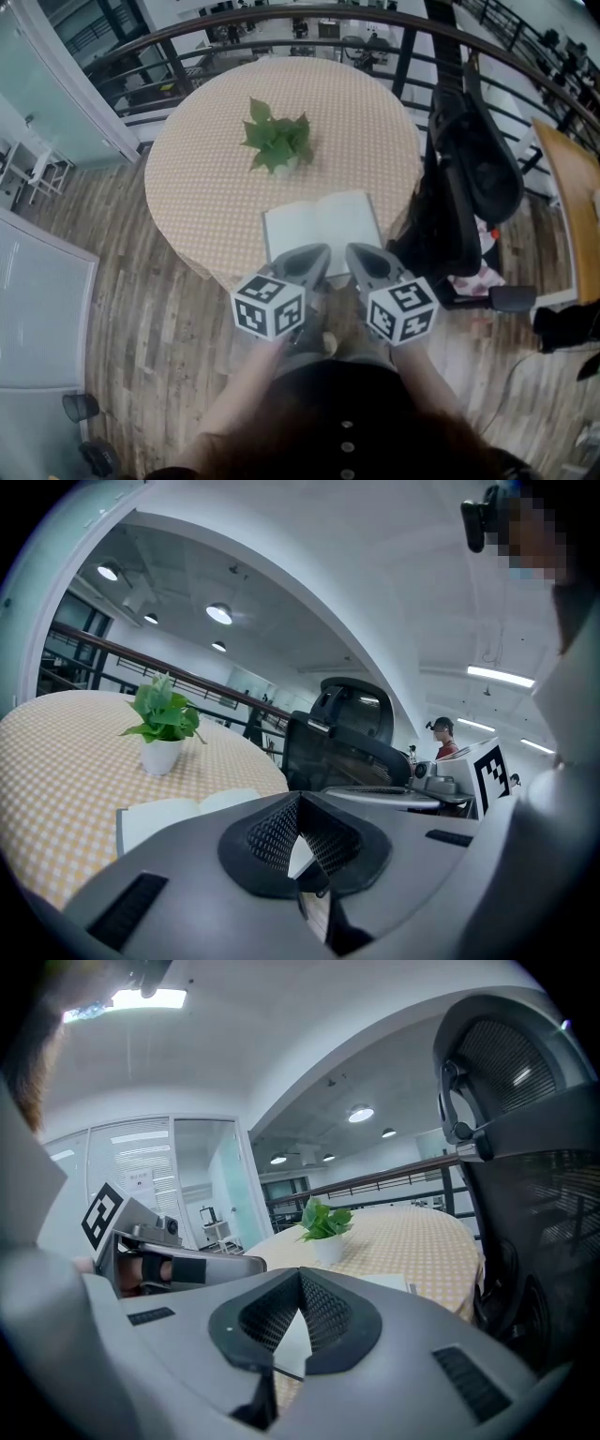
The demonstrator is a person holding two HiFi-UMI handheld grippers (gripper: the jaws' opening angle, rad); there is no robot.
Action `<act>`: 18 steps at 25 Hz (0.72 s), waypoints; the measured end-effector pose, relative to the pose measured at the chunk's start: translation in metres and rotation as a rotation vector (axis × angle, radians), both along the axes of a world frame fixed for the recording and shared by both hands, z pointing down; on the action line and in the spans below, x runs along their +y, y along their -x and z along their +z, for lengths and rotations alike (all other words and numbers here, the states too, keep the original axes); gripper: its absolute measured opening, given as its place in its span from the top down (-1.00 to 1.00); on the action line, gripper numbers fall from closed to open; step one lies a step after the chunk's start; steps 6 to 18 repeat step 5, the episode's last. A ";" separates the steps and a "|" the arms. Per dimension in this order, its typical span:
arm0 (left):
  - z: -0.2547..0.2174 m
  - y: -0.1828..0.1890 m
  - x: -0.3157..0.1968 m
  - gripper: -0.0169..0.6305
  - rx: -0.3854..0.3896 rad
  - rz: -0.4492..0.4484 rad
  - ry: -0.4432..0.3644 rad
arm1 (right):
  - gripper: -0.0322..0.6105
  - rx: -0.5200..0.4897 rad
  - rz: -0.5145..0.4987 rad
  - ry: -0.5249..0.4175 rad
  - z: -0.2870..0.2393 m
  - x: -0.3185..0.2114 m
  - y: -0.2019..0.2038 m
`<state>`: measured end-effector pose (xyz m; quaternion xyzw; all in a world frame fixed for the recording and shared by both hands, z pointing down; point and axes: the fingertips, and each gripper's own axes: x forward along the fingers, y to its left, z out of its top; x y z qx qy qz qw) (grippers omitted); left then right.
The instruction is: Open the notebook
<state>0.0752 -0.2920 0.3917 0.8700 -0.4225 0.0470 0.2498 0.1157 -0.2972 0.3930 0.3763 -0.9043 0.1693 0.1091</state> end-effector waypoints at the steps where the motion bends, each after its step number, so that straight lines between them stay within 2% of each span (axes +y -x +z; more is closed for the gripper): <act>1: -0.001 0.000 0.000 0.92 0.000 0.000 0.000 | 0.87 0.000 0.006 0.004 0.000 0.001 -0.002; 18: -0.006 0.003 -0.001 0.92 0.001 -0.011 -0.010 | 0.87 -0.003 0.027 0.012 0.000 0.000 -0.008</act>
